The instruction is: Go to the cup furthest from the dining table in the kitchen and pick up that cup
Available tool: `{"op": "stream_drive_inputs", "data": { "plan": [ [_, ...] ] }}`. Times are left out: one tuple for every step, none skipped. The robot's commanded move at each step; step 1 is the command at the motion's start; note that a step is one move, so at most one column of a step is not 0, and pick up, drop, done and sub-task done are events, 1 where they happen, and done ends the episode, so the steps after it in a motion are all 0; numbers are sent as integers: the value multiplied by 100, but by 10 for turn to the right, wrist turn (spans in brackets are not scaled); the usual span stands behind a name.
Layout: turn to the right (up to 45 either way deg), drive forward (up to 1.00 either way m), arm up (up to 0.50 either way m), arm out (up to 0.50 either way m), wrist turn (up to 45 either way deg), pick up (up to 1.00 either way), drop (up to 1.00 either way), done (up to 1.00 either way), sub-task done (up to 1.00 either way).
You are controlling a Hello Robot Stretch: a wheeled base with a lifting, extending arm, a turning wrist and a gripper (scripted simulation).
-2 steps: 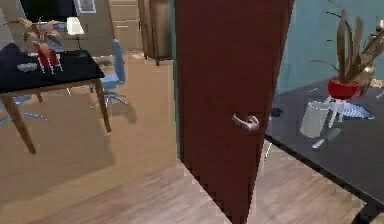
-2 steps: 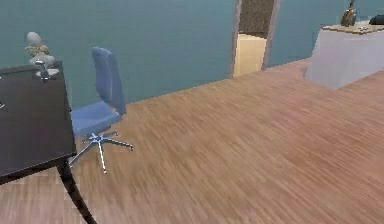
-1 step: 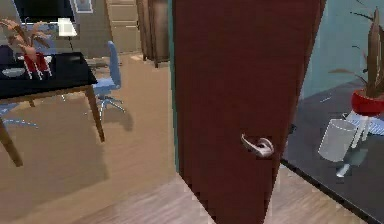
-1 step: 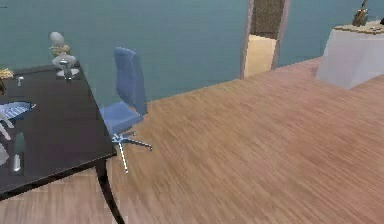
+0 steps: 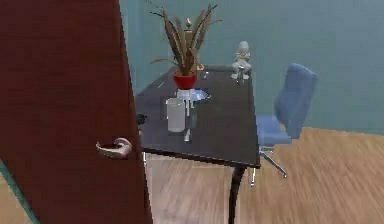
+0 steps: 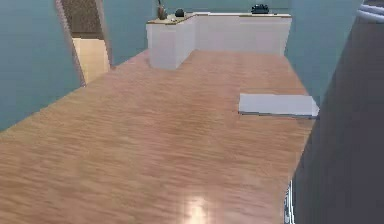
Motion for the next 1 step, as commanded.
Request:
{"op": "stream_drive_inputs", "data": {
  "plan": [
    [450,0,0,0,0,0,0,0,0]
  ]
}}
